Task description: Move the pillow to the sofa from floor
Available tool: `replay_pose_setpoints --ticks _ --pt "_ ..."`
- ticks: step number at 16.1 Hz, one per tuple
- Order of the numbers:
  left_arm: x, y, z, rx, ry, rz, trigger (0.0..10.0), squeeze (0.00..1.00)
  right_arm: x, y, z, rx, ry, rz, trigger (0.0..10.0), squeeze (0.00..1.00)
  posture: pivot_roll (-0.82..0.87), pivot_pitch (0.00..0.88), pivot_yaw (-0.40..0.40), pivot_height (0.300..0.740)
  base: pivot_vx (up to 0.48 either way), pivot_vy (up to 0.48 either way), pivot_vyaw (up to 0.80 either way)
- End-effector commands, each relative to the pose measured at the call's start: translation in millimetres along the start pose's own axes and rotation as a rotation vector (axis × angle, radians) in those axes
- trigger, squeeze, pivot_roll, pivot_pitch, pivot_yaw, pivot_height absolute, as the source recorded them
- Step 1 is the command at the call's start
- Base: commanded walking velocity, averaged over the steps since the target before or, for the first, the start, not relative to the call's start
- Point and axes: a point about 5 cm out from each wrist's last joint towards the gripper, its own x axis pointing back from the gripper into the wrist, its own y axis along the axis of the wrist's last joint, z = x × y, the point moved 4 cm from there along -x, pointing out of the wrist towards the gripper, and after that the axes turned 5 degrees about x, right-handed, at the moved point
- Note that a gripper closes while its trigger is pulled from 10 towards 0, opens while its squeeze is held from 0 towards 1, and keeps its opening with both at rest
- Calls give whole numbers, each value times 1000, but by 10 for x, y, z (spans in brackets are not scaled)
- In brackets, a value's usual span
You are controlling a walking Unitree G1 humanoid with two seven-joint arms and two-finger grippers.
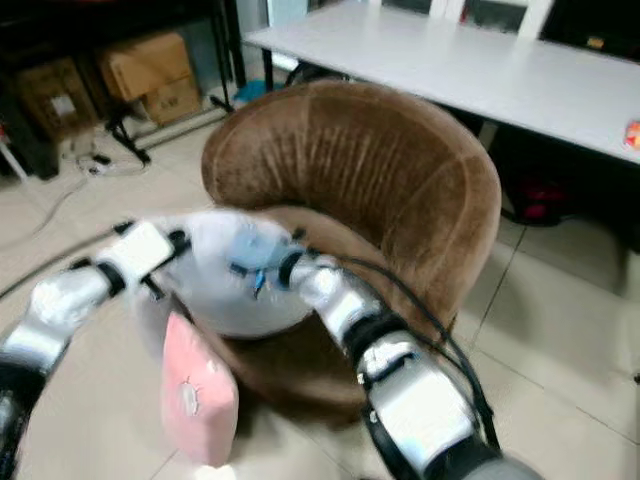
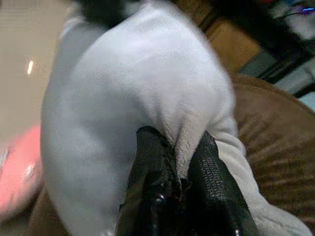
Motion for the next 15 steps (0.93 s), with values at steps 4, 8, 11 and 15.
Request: replay_pose_setpoints --ticks 4,8,11,15 --pt "425 487 206 153 158 -168 10000 1000 276 182 -507 -182 -257 -214 0 0 -68 0 24 740 0 0 0" --pt "590 449 -63 226 216 -90 10000 0 820 290 -1051 -461 -486 -372 0 0 -69 0 24 740 0 0 0" --pt "582 487 18 324 406 -66 10000 0 1069 408 -1109 -518 -516 -401 2706 0 -62 0 19 740 0 0 0" --pt "593 534 62 310 503 -42 10000 0 1123 334 -1034 -594 -555 -297 10000 0 -47 0 4 740 0 -118 0"
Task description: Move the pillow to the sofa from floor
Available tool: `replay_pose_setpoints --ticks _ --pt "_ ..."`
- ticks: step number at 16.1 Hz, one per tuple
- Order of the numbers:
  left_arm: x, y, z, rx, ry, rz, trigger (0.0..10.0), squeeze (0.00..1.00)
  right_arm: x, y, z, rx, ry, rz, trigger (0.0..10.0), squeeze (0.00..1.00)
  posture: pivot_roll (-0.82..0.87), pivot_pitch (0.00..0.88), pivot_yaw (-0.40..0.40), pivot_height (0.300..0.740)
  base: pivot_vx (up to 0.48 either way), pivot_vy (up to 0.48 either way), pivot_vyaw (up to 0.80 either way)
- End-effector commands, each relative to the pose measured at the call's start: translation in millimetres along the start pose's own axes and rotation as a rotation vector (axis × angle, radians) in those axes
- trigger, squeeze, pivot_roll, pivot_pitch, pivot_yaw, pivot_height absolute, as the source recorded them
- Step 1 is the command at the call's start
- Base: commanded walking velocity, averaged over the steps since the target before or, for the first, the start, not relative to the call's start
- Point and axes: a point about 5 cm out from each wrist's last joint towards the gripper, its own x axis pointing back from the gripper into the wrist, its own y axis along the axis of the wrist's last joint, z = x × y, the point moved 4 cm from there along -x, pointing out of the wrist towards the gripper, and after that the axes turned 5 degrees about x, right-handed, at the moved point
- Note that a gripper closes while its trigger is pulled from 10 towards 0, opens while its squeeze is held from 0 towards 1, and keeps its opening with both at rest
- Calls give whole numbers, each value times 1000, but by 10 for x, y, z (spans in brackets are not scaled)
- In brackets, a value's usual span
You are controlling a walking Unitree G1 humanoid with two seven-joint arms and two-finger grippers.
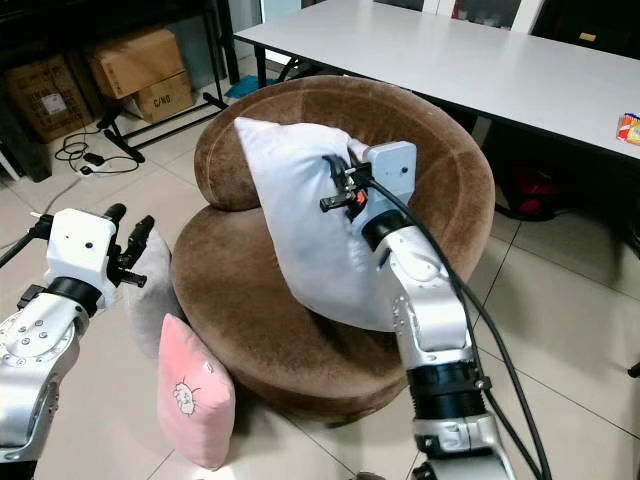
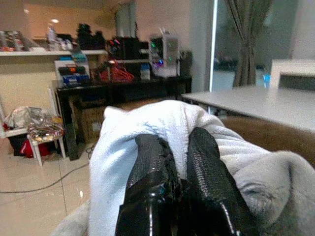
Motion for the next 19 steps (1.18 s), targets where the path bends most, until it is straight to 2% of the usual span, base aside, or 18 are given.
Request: replay_pose_setpoints --ticks 1,3,4,5,7,9,11,12,14,15,19 --pt "16 17 35 -6 34 7 10000 0 32 104 1 -3 -15 -14 10000 0 -42 0 0 740 0 -472 0" --pt "9 15 17 3 56 17 10000 0 101 68 -7 -27 -54 17 10000 0 -37 0 -6 740 0 -472 0" --pt "13 18 1 2 54 17 10000 0 113 71 -18 -3 -71 17 10000 0 -37 0 -7 740 0 -472 0" --pt "28 24 -38 -1 43 16 10000 0 123 126 -22 87 -97 -1 10000 0 -37 0 -7 740 0 -472 0" --pt "22 50 -58 -2 36 9 10000 0 113 226 22 103 -79 -46 10000 0 -33 0 -9 740 0 -459 0" --pt "12 71 -76 4 37 8 10000 0 108 326 9 27 -89 -78 10000 0 -36 0 -5 740 0 -351 0" --pt "9 72 -84 24 39 8 10000 0 113 311 32 6 -66 -65 10000 0 -42 0 -2 740 0 0 0" --pt "5 87 -64 56 54 -5 10000 0 126 219 108 13 -13 -10 10000 0 -47 0 -3 740 0 0 0" --pt "11 114 -16 46 80 -24 10000 0 158 175 164 40 5 -2 10000 0 -47 0 -3 740 0 0 0" --pt "19 134 -3 52 85 -39 10000 0 163 150 198 22 23 15 10000 0 -47 0 -3 740 0 0 0" --pt "41 187 -7 57 68 -69 10000 0 155 148 279 32 81 23 10000 0 -35 0 -16 740 314 0 209"
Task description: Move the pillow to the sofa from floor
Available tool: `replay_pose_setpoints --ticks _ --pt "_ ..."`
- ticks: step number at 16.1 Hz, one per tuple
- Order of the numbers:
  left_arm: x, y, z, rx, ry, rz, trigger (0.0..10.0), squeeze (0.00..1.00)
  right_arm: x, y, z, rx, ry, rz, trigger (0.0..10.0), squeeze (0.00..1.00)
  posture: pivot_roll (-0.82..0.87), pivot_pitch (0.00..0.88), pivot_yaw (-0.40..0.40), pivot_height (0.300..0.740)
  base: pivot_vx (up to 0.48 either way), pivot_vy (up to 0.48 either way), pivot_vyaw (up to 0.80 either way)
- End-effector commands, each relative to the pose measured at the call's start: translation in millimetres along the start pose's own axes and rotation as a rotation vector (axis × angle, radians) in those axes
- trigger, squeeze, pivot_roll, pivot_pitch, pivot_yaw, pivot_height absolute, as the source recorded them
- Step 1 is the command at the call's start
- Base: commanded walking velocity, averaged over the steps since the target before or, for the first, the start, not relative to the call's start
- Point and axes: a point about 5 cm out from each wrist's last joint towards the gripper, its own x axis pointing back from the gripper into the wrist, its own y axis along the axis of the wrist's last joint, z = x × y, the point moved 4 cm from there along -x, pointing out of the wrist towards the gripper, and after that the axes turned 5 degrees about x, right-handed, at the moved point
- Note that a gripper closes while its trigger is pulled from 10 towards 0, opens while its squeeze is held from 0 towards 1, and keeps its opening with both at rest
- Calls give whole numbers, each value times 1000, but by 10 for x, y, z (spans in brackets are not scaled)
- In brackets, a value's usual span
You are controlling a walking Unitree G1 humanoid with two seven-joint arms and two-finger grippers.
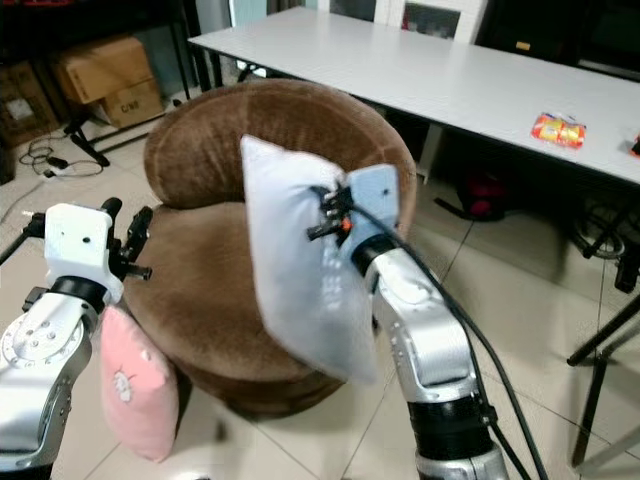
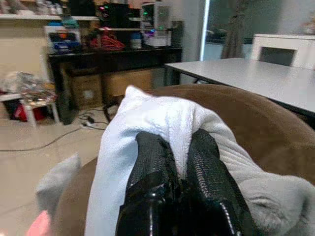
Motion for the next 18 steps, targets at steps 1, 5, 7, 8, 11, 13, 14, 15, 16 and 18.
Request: replay_pose_setpoints --ticks 1,5,7,8,11,13,14,15,16,18 --pt "6 54 25 -6 5 -21 10000 0 -6 227 0 11 3 -84 10000 0 -31 0 -19 740 352 0 712" --pt "-17 55 -2 -15 -9 -25 10000 0 -64 267 -55 -8 -30 -93 10000 0 -31 0 -17 740 353 0 0" --pt "-41 77 -22 -13 -15 -32 10000 0 -63 291 -42 -7 -24 -105 10000 0 -30 0 -18 740 352 0 0" --pt "-46 83 -31 -12 -17 -35 10000 0 -63 297 -47 -5 -24 -110 10000 0 -28 0 -20 740 352 0 0" --pt "-56 90 -34 -10 -18 -41 10000 0 -77 299 -51 -3 -20 -111 10000 0 -25 0 -25 740 359 0 0" --pt "-67 107 -45 -8 -19 -49 10000 0 -84 308 -31 8 -3 -114 10000 0 -24 0 -27 740 354 0 0" --pt "-68 109 -46 -7 -19 -50 10000 0 -86 313 -21 9 4 -116 10000 0 -24 0 -28 740 356 0 0" --pt "-69 109 -49 -3 -17 -52 10000 0 -89 322 -6 12 15 -118 10000 0 -22 0 -32 740 356 0 0" --pt "-68 108 -53 -1 -15 -54 10000 0 -95 325 6 13 25 -119 10000 0 -19 0 -35 740 356 0 0" --pt "-63 106 -56 -1 -15 -57 10000 0 -111 339 30 14 41 -121 10000 0 -15 0 -40 740 356 0 0"
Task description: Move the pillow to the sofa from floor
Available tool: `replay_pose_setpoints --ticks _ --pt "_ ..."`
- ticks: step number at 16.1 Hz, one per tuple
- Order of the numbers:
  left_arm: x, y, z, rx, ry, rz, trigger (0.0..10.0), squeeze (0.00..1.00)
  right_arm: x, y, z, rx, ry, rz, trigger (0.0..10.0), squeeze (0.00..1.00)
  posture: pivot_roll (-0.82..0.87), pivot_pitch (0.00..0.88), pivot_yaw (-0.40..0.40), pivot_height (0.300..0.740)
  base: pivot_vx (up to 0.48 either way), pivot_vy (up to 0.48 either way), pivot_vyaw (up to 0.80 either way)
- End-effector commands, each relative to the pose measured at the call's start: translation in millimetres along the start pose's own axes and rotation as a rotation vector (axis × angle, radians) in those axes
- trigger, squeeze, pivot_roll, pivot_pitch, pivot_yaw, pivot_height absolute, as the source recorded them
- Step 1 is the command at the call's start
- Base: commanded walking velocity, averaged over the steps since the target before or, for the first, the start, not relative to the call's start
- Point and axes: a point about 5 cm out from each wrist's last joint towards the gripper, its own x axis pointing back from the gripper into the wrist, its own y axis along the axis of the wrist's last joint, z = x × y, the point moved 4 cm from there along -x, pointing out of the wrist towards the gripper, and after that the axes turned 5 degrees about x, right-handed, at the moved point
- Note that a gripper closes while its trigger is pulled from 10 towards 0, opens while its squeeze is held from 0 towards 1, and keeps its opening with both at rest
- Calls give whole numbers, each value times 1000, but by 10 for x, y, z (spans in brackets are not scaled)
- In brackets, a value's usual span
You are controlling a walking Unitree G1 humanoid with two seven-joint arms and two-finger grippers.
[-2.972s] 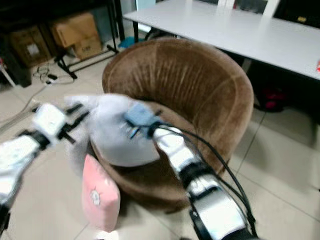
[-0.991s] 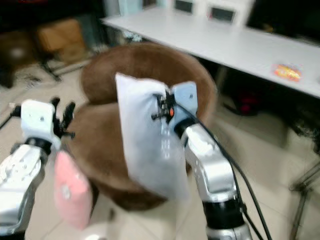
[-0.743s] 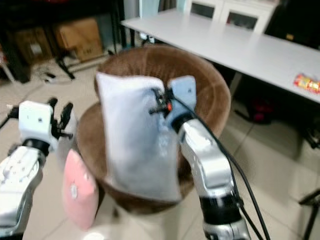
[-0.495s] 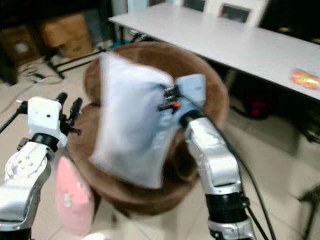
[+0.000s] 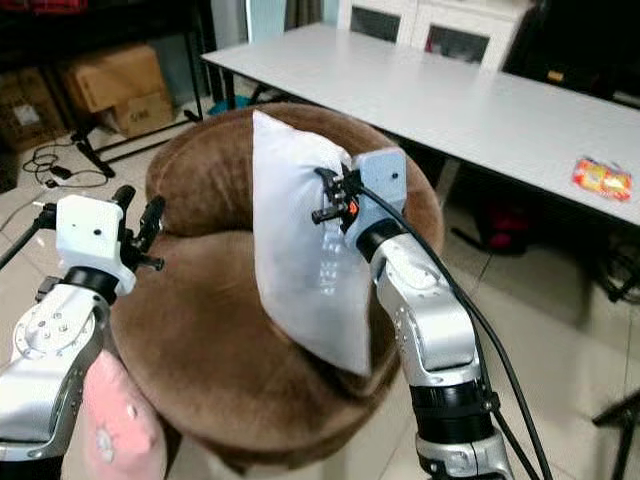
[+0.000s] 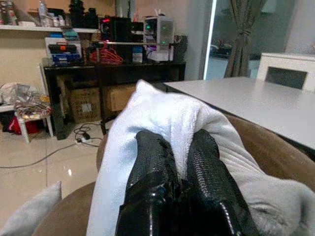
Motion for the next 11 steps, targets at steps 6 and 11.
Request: replay_pose_setpoints --ticks 6,11 --pt "68 -95 -4 -32 -30 48 10000 0 -137 106 353 -37 178 12 10000 0 -12 0 -46 740 264 0 0" --pt "215 -325 5 -141 -103 161 10000 0 -373 -18 690 -70 304 149 10000 0 -2 0 -55 740 0 0 0"
